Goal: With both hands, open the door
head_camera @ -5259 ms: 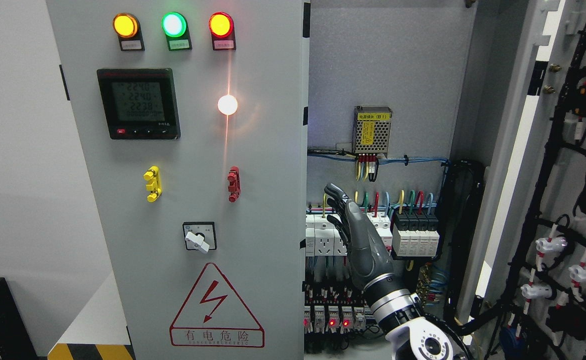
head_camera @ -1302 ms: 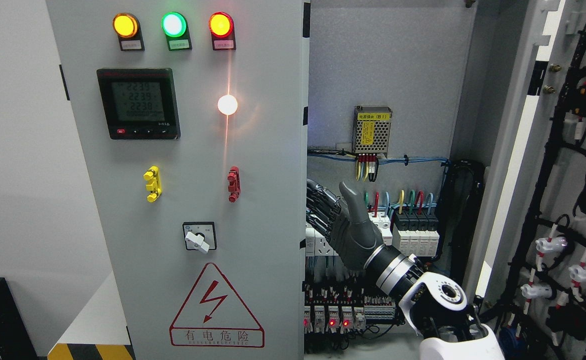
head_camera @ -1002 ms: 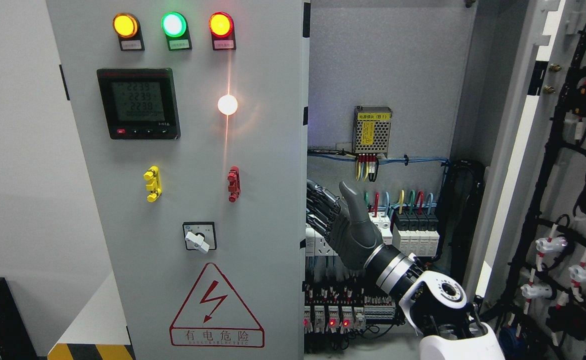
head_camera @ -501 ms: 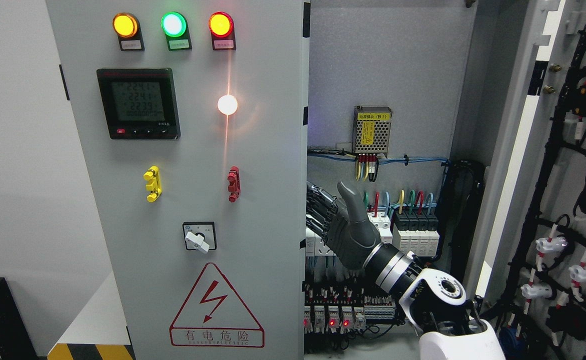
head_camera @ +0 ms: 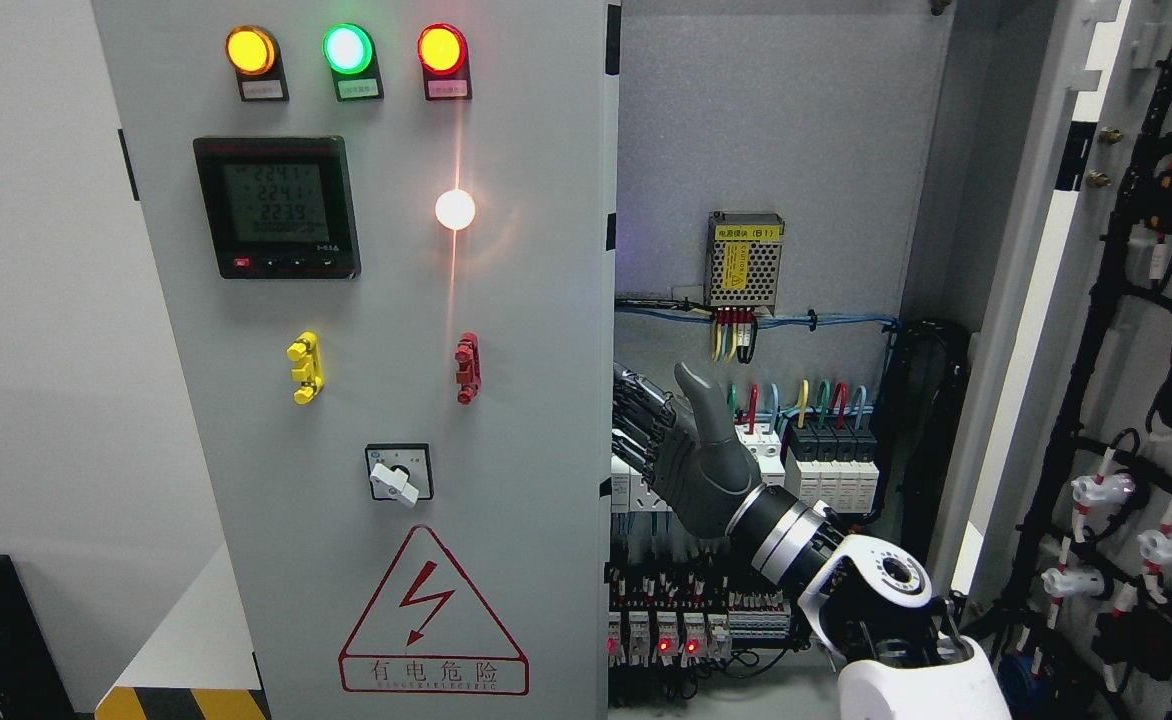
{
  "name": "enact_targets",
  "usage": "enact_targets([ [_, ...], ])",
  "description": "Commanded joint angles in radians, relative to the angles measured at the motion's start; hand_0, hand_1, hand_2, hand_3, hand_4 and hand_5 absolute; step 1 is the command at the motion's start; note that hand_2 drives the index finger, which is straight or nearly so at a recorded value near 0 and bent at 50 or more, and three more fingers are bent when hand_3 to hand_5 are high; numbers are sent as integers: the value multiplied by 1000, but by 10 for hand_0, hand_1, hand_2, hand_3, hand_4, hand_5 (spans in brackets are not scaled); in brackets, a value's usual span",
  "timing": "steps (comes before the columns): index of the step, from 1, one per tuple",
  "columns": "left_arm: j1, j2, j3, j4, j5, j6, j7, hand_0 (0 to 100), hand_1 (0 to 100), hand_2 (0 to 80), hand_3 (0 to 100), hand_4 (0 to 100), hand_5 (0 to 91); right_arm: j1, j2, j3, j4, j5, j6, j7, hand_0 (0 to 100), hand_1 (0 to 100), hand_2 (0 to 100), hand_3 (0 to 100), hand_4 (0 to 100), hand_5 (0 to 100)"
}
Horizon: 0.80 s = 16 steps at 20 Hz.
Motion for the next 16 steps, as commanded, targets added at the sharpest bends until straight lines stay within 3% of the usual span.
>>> enact_targets([
  [1, 0, 0, 0, 0, 0, 0, -1, 0, 0, 0, 0, 0, 0, -2, 1, 0, 3, 1, 1, 28, 0, 0, 0, 0, 0, 0],
  [16, 0, 0, 0, 0, 0, 0, -1, 0, 0, 0, 0, 0, 0, -21, 1, 0, 10, -1, 1, 58, 0, 0, 0, 0, 0, 0],
])
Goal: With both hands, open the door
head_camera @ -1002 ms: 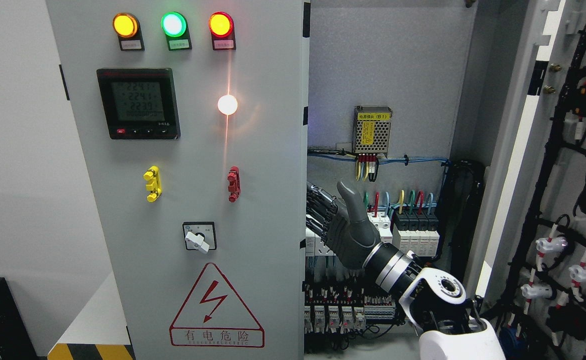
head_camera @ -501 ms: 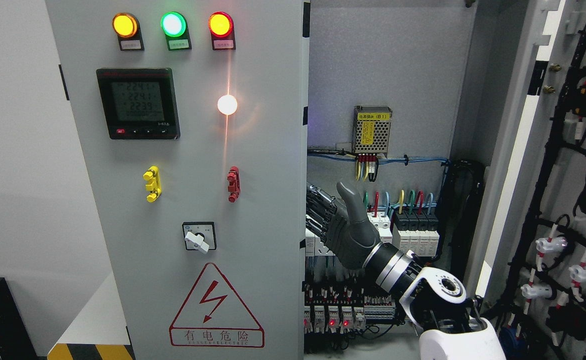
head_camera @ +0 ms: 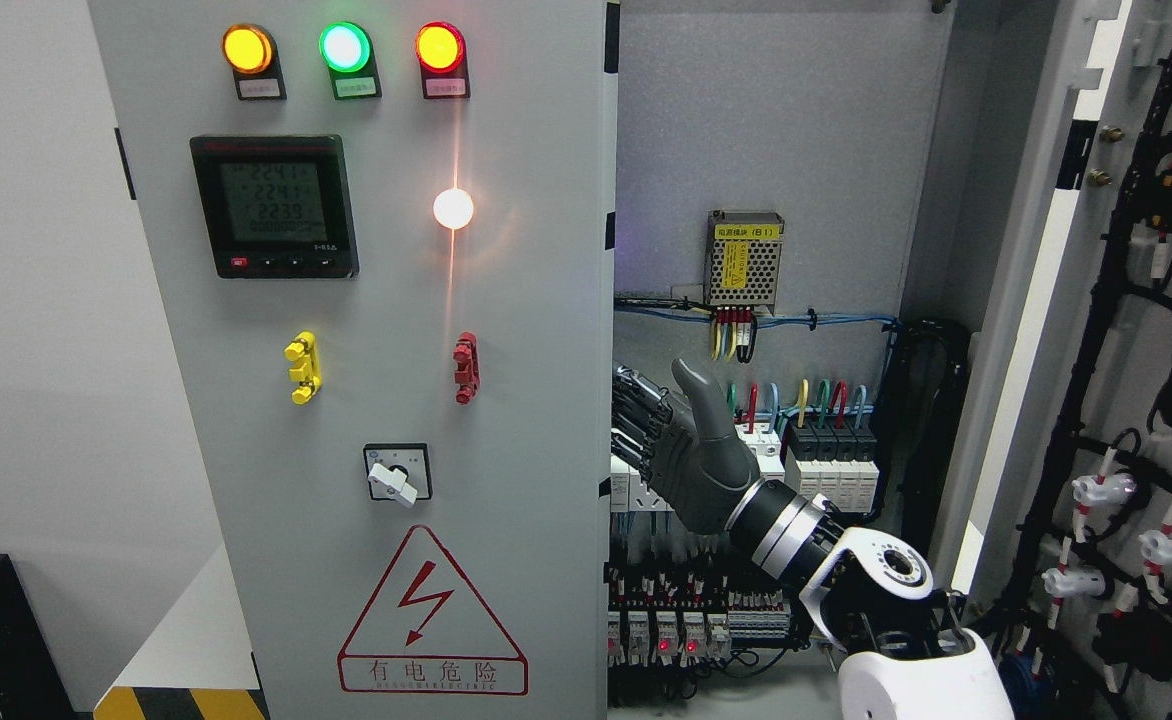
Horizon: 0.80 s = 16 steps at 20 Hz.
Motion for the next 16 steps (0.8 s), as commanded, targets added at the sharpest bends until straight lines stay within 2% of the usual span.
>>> enact_targets([
  [1, 0, 0, 0, 0, 0, 0, -1, 0, 0, 0, 0, 0, 0, -4, 1, 8, 3, -1, -1, 14, 0, 0, 0, 0, 0, 0],
  [16, 0, 1, 0, 0, 0, 0, -1, 0, 0, 0, 0, 0, 0, -3, -1, 9, 0, -11, 0, 28, 0, 0, 0, 0, 0, 0],
])
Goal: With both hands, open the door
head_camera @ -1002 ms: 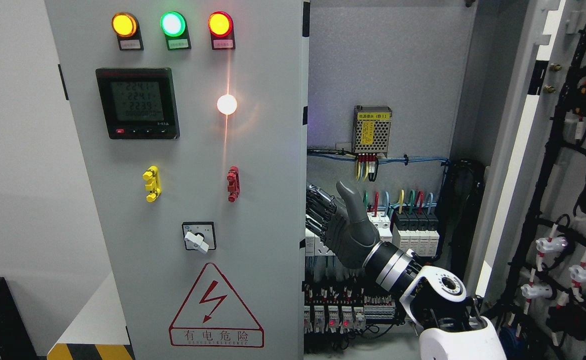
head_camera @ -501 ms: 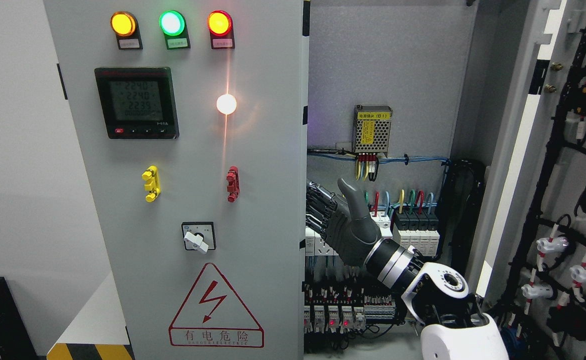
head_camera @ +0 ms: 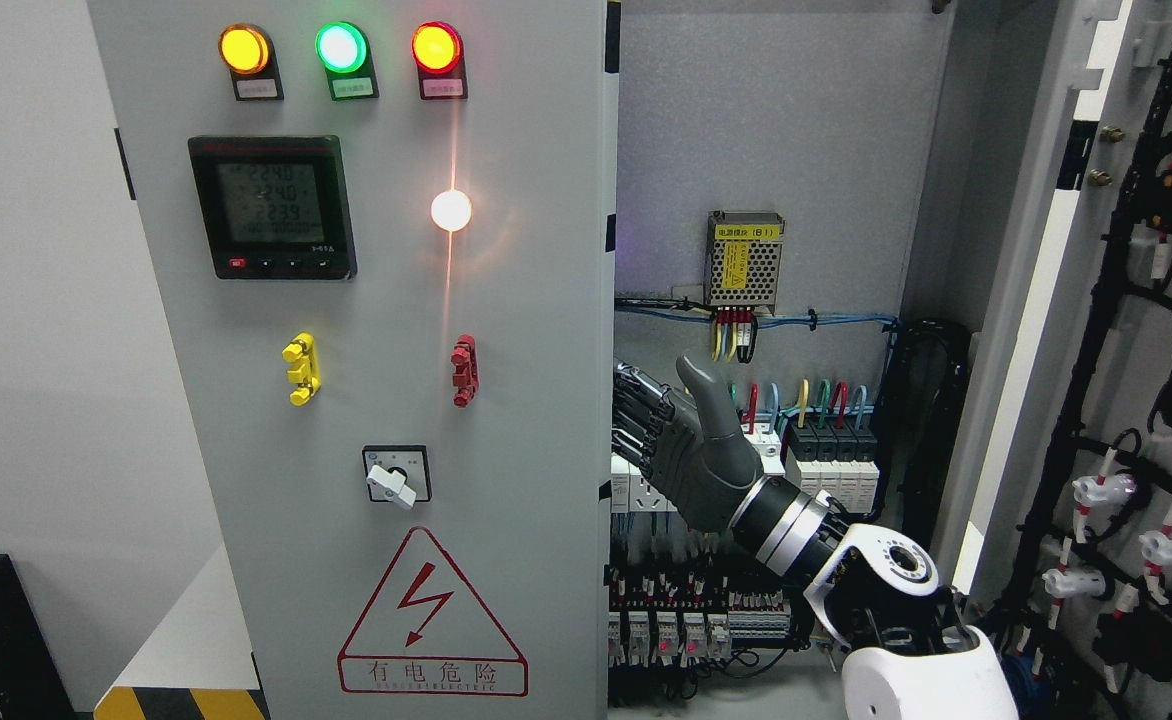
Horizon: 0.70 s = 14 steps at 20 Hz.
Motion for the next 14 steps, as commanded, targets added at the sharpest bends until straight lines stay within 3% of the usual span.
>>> enact_targets([
  [1, 0, 1, 0, 0, 0, 0, -1, 0, 0, 0, 0, 0, 0, 0, -1, 19, -2, -6, 2, 1, 0, 0, 0, 0, 0, 0],
  [14, 0, 0, 0, 0, 0, 0, -1, 0, 0, 0, 0, 0, 0, 0, -1, 25, -9, -7, -6, 4, 0, 0, 0, 0, 0, 0],
])
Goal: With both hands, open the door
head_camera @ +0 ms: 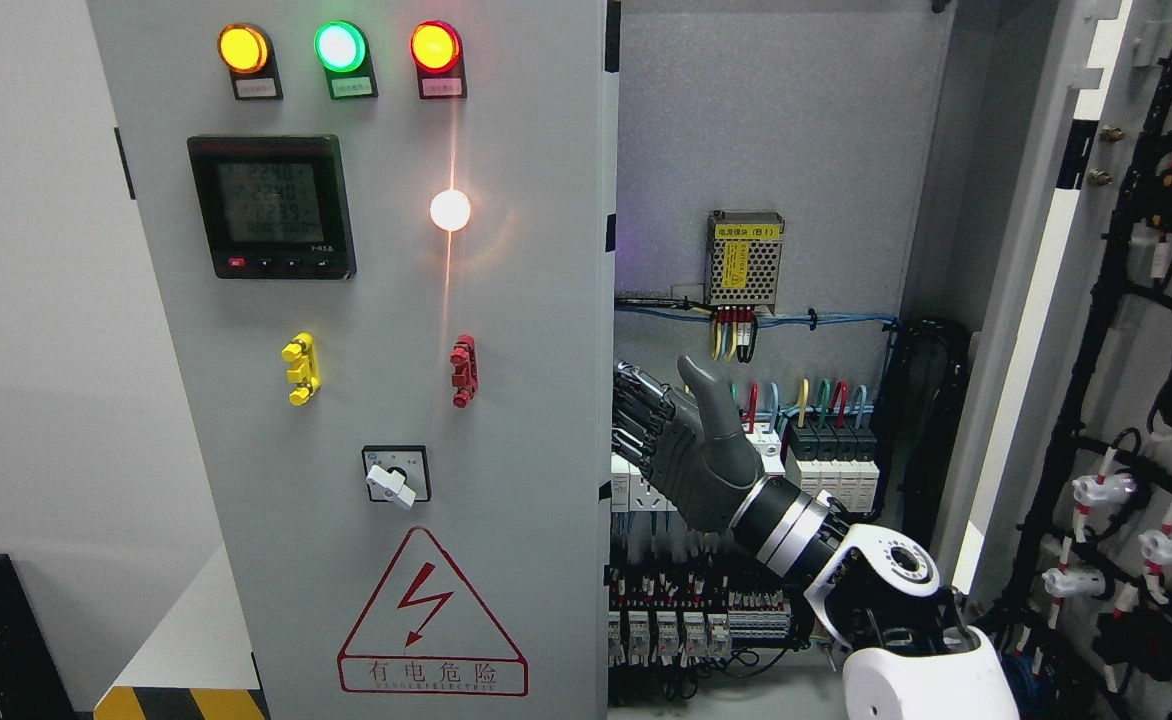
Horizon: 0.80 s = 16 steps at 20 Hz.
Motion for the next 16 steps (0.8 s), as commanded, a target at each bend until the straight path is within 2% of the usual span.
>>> enact_targets([
  [1, 0, -1, 0, 0, 0, 0, -1, 0, 0, 0, 0, 0, 0, -3, 0, 24, -3, 0, -1, 20, 0, 0, 0, 0, 0, 0],
  [3, 0, 1, 0, 0, 0, 0, -1, 0, 0, 0, 0, 0, 0, -3, 0, 24, -2, 0, 0, 35, 0, 0, 0, 0, 0, 0],
  [16, 0, -1, 0, 0, 0, 0, -1, 0, 0, 0, 0, 0, 0, -1, 0, 21, 0, -2, 4, 43, 0, 0, 0, 0, 0, 0],
])
